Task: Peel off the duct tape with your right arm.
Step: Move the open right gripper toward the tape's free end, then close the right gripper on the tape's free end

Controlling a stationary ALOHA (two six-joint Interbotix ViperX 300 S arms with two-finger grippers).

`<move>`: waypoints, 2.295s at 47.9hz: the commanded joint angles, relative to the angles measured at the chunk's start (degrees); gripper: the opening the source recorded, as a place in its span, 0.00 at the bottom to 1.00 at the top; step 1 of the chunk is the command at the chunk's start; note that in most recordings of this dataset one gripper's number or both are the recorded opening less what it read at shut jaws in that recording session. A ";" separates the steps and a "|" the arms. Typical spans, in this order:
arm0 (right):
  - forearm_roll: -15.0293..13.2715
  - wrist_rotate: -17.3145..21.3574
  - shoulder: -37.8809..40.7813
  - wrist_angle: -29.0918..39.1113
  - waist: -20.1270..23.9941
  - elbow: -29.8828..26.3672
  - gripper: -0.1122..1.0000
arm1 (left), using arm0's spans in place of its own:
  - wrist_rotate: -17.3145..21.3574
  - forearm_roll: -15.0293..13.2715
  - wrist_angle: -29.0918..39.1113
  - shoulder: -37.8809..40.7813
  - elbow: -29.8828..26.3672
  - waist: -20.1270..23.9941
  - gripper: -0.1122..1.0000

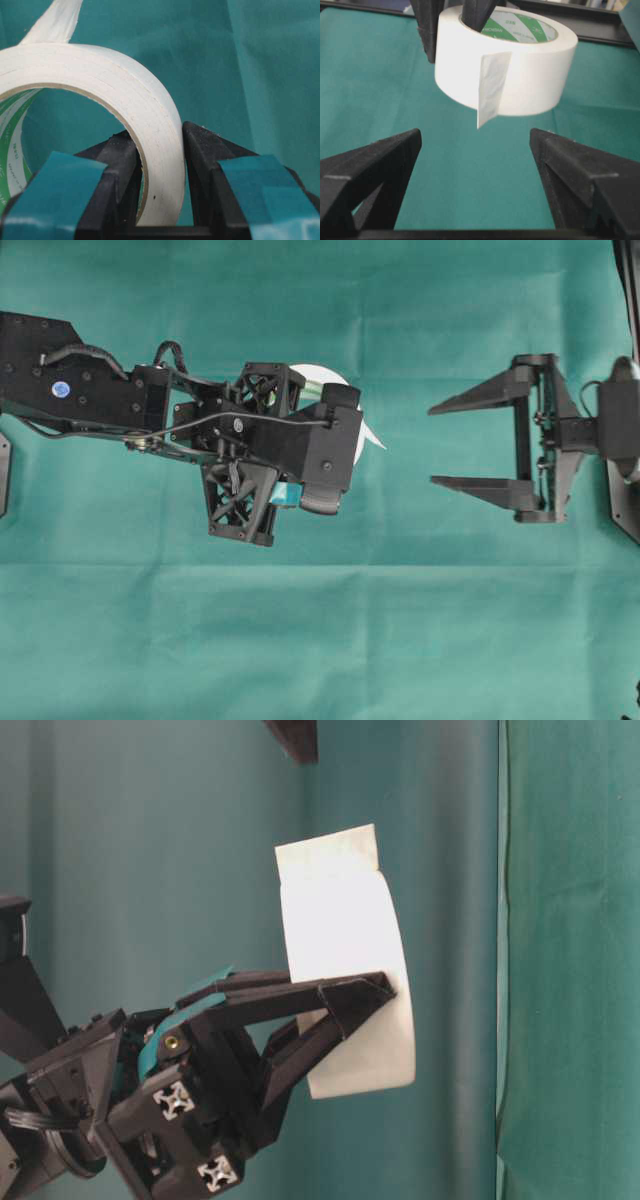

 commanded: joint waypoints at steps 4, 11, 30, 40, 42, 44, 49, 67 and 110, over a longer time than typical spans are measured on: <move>0.26 0.00 2.90 -2.46 -0.44 -3.25 0.87 | 0.09 0.18 -0.79 -1.23 -1.58 0.00 0.30; 0.35 0.00 5.80 -2.81 -0.62 -5.01 0.87 | 0.09 0.18 -0.88 -1.23 -1.41 -0.09 0.30; 0.26 0.00 12.04 -2.81 -1.23 -9.76 0.87 | 0.26 0.18 -0.88 -1.32 -1.41 -0.35 0.30; 0.26 0.00 13.01 -2.81 -1.58 -10.37 0.87 | 0.26 0.18 -0.88 -1.23 -1.32 -0.35 0.30; 0.35 0.00 13.01 -2.90 -1.67 -10.37 0.87 | 0.26 0.18 -0.88 -1.23 -1.23 -0.35 0.30; 0.26 0.00 13.01 -2.90 -1.76 -10.37 0.87 | 0.26 0.18 -0.88 -1.32 -1.23 -0.44 0.30; 0.26 0.00 13.01 -2.90 -1.76 -10.37 0.85 | 0.26 0.18 -0.88 -1.32 -1.05 -0.44 0.30; 0.26 0.00 13.01 -2.81 -2.37 -10.37 0.13 | 0.26 0.18 -0.88 -1.32 -0.97 -0.53 0.30; 0.26 -0.09 12.92 -2.81 -2.64 -10.28 0.02 | 0.62 0.09 -0.88 -1.23 -0.53 -0.97 0.30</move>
